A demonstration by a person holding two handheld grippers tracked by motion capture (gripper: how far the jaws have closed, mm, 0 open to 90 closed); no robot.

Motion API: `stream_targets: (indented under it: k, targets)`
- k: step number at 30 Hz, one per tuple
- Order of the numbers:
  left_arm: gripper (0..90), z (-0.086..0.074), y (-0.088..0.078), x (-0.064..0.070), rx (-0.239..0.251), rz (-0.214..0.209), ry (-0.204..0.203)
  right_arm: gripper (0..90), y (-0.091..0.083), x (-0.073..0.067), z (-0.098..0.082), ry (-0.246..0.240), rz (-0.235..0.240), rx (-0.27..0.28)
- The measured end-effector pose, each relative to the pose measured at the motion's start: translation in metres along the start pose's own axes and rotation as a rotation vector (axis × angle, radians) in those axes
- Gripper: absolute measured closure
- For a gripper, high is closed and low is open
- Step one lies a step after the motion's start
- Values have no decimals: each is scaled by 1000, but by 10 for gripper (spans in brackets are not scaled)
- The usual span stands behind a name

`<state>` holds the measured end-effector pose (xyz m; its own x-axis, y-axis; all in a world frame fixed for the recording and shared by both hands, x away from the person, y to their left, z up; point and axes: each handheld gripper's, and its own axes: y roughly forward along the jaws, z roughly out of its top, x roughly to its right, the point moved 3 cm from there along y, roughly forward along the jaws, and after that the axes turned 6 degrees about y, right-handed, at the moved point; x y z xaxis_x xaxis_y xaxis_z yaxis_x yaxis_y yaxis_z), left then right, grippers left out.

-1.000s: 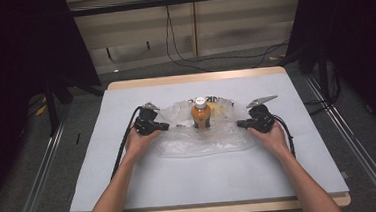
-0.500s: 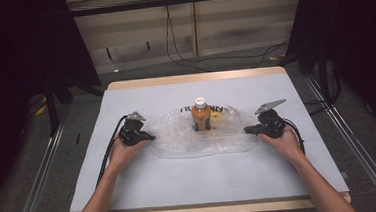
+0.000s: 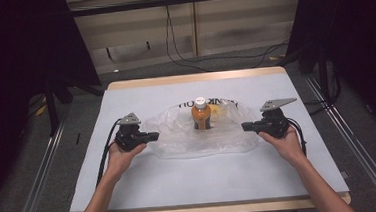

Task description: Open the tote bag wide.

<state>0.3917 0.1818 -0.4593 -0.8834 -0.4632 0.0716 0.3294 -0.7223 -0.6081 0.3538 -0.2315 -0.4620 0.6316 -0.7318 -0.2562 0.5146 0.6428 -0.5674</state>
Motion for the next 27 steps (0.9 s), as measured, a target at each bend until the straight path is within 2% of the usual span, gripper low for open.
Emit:
stream_targets:
  k: [5, 8, 9, 11, 13, 15, 17, 18, 20, 22, 23, 24, 25, 26, 27]
  targets:
    - [900, 18, 2, 25, -10, -38, 58, 900, -5, -9, 10, -13, 22, 27]
    - [900, 30, 12, 38, -23, -79, 106, 900, 0, -15, 20, -26, 41, 34]
    - [900, 35, 16, 44, -15, -101, 106, 900, 0, -15, 20, -26, 41, 34]
    - [900, 43, 23, 52, -23, -118, 140, 900, 9, -23, 29, -47, 56, 27]
    - [900, 51, 32, 57, -19, -139, 149, 900, 12, -26, 32, -52, 63, 22]
    - [900, 57, 40, 57, -30, -145, 159, 900, 24, -34, 37, -75, 79, 0]
    - [900, 63, 49, 55, -70, -147, 162, 900, 28, -37, 38, -84, 80, -10]
    - [900, 65, 54, 53, -56, -155, 155, 900, 33, -40, 39, -90, 86, -21]
    - [900, 69, 62, 52, -66, -156, 148, 900, 46, -45, 44, -109, 88, -44]
    - [900, 73, 68, 49, -94, -136, 166, 900, 50, -45, 45, -115, 86, -49]
    - [900, 73, 71, 48, -88, -134, 149, 900, 54, -44, 47, -113, 86, -56]
    - [900, 73, 73, 44, -105, -131, 153, 900, 58, -43, 49, -113, 80, -66]
    - [900, 73, 77, 38, -132, -108, 139, 900, 67, -41, 50, -109, 67, -99]
    - [900, 73, 77, 38, -132, -108, 139, 900, 67, -41, 50, -109, 67, -99]
    - [900, 73, 79, 35, -134, -107, 130, 900, 76, -38, 51, -113, 58, -124]
